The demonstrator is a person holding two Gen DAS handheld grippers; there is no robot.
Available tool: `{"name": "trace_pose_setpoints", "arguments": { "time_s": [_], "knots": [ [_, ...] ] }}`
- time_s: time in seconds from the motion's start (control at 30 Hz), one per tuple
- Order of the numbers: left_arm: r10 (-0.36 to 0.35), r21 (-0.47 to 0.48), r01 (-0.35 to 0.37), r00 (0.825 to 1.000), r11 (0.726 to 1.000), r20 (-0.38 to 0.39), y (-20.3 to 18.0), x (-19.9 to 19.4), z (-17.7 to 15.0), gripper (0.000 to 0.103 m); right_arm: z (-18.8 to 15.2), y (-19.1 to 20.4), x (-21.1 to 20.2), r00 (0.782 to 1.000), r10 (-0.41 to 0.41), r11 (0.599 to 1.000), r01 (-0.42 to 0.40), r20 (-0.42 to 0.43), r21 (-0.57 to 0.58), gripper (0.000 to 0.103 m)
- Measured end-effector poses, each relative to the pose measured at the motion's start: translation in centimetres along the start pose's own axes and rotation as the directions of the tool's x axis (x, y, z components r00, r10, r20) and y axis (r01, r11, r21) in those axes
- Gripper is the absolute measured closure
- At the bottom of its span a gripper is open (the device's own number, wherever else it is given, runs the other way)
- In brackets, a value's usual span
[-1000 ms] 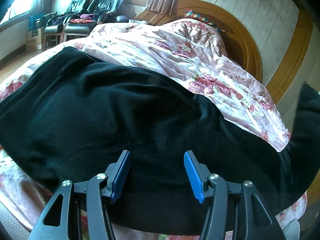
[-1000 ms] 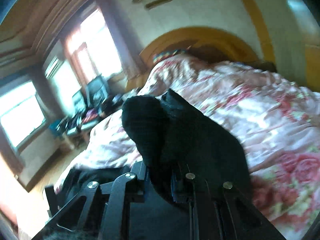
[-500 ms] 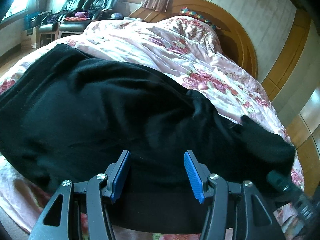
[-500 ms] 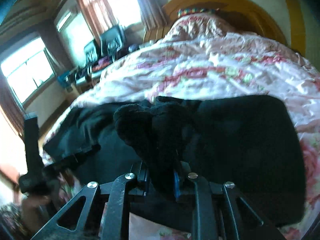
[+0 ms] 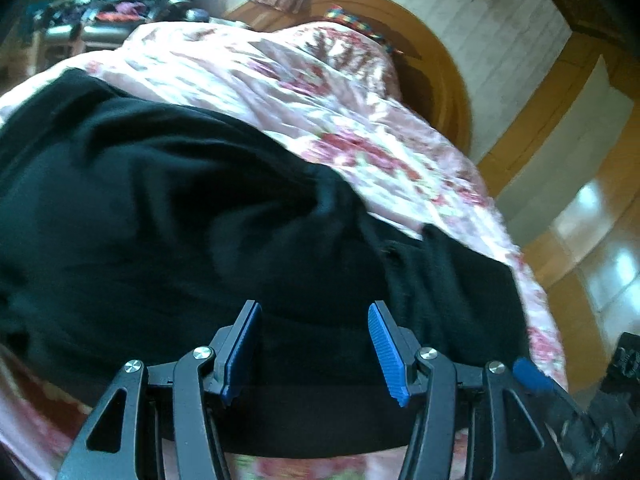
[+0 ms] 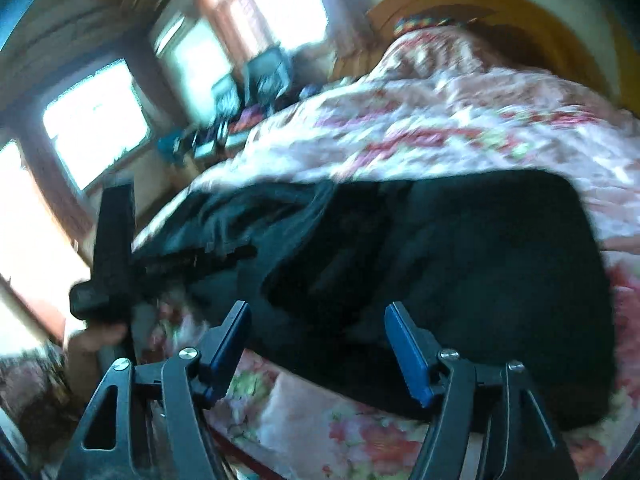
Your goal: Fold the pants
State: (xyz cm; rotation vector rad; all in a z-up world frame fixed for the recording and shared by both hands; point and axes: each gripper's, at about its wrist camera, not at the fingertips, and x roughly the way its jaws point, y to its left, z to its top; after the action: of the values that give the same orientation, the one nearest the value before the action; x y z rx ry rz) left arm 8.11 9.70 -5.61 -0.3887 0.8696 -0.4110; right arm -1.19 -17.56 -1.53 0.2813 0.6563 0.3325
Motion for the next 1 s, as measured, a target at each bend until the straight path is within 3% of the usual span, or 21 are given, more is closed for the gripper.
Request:
{"name": "trace_pose_setpoints", "arguments": {
  "time_s": [0.07, 0.13, 0.23, 0.3, 0.37, 0.4, 0.5, 0.6, 0.7, 0.77, 0.87, 1.0],
  "knots": [
    [-0.048, 0.019, 0.048, 0.999, 0.999, -0.002, -1.3, 0.0, 0.0, 0.046, 0.7, -1.6, -1.5, 0.996, -0.072, 0.996, 0.07, 0.052, 0.048, 0.039],
    [-0.098, 0.031, 0.098, 0.995, 0.995, -0.01, -2.7, 0.2, 0.0, 0.037, 1.2, -3.3, -2.3, 0.986, -0.144, 0.987, 0.137, 0.078, 0.085, 0.044],
    [-0.135, 0.057, 0.137, 0.99, 0.989, -0.034, -4.7, 0.9, 0.1, 0.036, 1.8, -5.7, -2.5, 0.968, -0.241, 0.964, 0.231, 0.07, 0.129, 0.052],
    [-0.133, 0.076, 0.137, 0.99, 0.988, -0.053, -6.1, 1.7, 0.2, 0.036, 1.7, -7.0, -2.4, 0.962, -0.268, 0.952, 0.256, 0.049, 0.165, 0.055],
    [-0.085, 0.098, 0.091, 0.994, 0.991, -0.065, -6.9, 2.6, 0.1, 0.036, 1.5, -8.1, -1.9, 0.963, -0.27, 0.946, 0.262, 0.018, 0.19, 0.056],
    [-0.061, 0.101, 0.068, 0.995, 0.993, -0.074, -7.2, 3.0, 0.0, 0.039, 1.1, -8.4, -1.7, 0.965, -0.263, 0.946, 0.258, 0.0, 0.195, 0.056],
    [-0.023, 0.102, 0.034, 0.994, 0.994, -0.106, -7.3, 4.0, -0.7, 0.075, 0.4, -8.9, -1.0, 0.957, -0.288, 0.941, 0.292, -0.044, 0.173, 0.058],
    [-0.011, 0.145, 0.021, 0.997, 0.989, -0.072, -7.5, 2.9, -1.4, 0.086, 0.0, -9.3, -0.6, 0.955, -0.293, 0.939, 0.298, -0.053, 0.171, 0.059],
    [0.039, 0.195, -0.032, 0.999, 0.98, -0.031, -7.4, 2.1, -2.0, 0.086, -0.3, -9.1, 0.0, 0.946, -0.317, 0.937, 0.324, -0.067, 0.129, 0.059],
    [0.07, 0.224, -0.055, 0.996, 0.973, -0.058, -7.2, 3.0, -2.3, 0.084, -0.5, -8.7, 0.5, 0.939, -0.335, 0.935, 0.342, -0.079, 0.094, 0.059],
    [0.062, 0.245, -0.051, 0.997, 0.968, -0.036, -7.4, 2.5, -2.4, 0.082, -0.7, -8.3, 0.5, 0.932, -0.354, 0.931, 0.359, -0.076, 0.063, 0.058],
    [0.063, 0.242, -0.054, 0.998, 0.969, -0.029, -7.0, 1.3, -2.4, 0.071, -0.8, -8.6, 0.2, 0.941, -0.333, 0.935, 0.338, -0.066, 0.102, 0.057]
  ]
}}
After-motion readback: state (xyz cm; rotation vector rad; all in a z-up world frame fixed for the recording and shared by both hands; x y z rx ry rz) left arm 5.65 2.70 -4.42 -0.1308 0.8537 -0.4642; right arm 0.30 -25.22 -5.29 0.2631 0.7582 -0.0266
